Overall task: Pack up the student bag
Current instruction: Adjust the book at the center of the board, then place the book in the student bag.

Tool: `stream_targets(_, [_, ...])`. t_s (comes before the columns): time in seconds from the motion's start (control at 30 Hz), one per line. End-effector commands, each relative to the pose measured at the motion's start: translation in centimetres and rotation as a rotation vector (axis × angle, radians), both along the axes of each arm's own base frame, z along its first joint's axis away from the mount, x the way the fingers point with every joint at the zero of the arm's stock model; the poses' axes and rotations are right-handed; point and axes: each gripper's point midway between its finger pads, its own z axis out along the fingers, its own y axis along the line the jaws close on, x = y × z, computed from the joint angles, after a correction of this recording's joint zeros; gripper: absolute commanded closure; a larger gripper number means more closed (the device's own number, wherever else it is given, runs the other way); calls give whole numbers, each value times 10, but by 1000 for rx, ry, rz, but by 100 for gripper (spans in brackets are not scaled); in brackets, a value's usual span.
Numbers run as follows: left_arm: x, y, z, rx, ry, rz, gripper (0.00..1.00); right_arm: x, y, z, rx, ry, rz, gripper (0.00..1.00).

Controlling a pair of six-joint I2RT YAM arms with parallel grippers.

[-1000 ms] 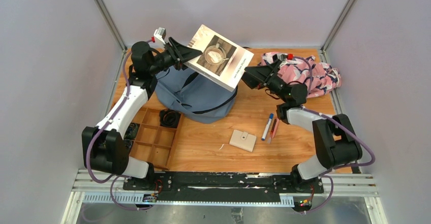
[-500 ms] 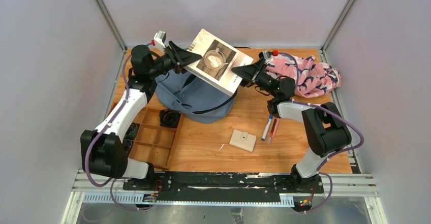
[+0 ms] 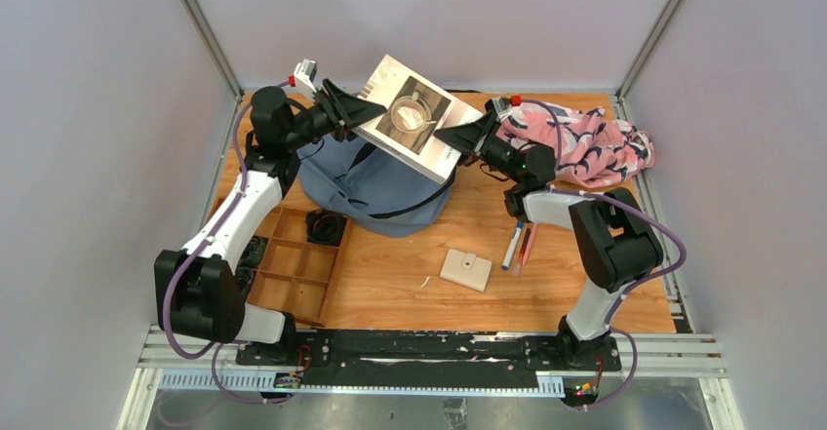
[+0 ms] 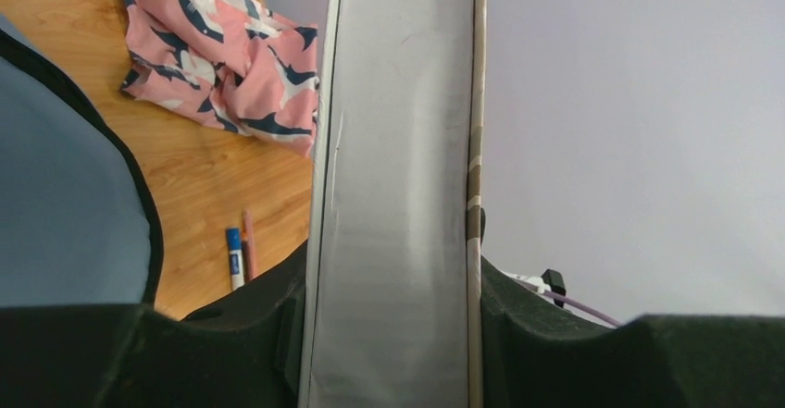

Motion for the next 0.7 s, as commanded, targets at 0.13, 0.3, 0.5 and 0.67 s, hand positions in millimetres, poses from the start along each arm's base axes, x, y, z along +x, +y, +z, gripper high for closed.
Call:
stream_targets(0.13, [-4,0,-4,54,-55,0,22,4,-36,0,16,0,-51,97])
stream_targets(0.3, [2,15,-56,376,0,101,13,19,-104,-22,-30,83,-170,100])
stream_targets(0.5, [-8,4,-110,919,-94,90,10,25,-180,-63,-320,209,-395,100])
stream_targets(0.67, [-32,-47,-148,1155,-178,-138,8,7,-227,-87,-810,347,-650,100])
